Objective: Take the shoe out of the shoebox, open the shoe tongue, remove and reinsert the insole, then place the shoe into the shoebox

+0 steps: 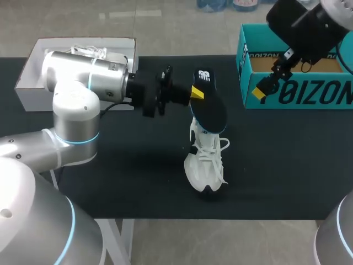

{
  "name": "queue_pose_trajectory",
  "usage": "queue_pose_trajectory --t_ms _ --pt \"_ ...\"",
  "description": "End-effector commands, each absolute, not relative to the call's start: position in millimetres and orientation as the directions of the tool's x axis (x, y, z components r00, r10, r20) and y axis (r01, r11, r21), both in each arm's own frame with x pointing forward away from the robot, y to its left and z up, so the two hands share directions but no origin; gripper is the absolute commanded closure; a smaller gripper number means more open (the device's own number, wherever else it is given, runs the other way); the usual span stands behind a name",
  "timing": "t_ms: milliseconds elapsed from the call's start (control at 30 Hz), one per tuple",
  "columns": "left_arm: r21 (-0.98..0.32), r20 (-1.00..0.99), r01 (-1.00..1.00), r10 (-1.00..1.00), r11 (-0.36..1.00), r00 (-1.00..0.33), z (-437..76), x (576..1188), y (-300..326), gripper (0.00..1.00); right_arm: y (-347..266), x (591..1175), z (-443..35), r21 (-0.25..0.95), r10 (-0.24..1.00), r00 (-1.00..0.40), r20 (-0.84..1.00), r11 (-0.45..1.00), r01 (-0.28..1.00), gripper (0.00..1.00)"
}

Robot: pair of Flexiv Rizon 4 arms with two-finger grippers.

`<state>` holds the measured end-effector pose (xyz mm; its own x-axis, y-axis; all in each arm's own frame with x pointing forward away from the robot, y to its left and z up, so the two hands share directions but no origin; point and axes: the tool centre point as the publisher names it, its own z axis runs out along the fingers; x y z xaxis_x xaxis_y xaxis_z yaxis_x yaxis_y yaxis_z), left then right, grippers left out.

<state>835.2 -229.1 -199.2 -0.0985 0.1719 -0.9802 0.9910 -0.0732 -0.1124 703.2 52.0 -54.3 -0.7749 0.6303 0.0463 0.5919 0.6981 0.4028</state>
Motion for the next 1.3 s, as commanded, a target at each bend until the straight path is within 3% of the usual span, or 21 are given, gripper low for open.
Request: queue_pose_trajectory --t_ms 33,233,433,833,1300 --pt "-0.414 -0.897 0.901 0.227 -0.131 -0.380 -192.3 839.5 -229.9 1.00 53.7 705.1 -54.5 0.399 0.632 -0.774 0.047 0.698 0.594 0.00" --pt "-0.729 -0.684 0.670 0.151 -0.139 -0.713 -193.0 841.9 -231.0 1.00 53.7 705.1 -54.5 0.399 0.632 -0.774 0.047 0.698 0.594 0.00" --pt "-0.862 -0.480 0.448 0.095 -0.238 -0.872 -199.5 845.5 -222.7 1.00 53.7 705.1 -54.5 0.399 0.632 -0.774 0.047 0.698 0.594 0.00" --pt "-0.950 -0.227 0.204 0.077 -0.235 -0.971 -193.5 845.7 -223.8 1.00 53.7 705.1 -54.5 0.399 0.632 -0.774 0.047 0.698 0.594 0.00" --pt "-0.946 -0.243 0.224 0.053 -0.232 -0.969 -192.0 846.1 -224.2 1.00 53.7 705.1 -54.5 0.399 0.632 -0.774 0.047 0.698 0.594 0.00"
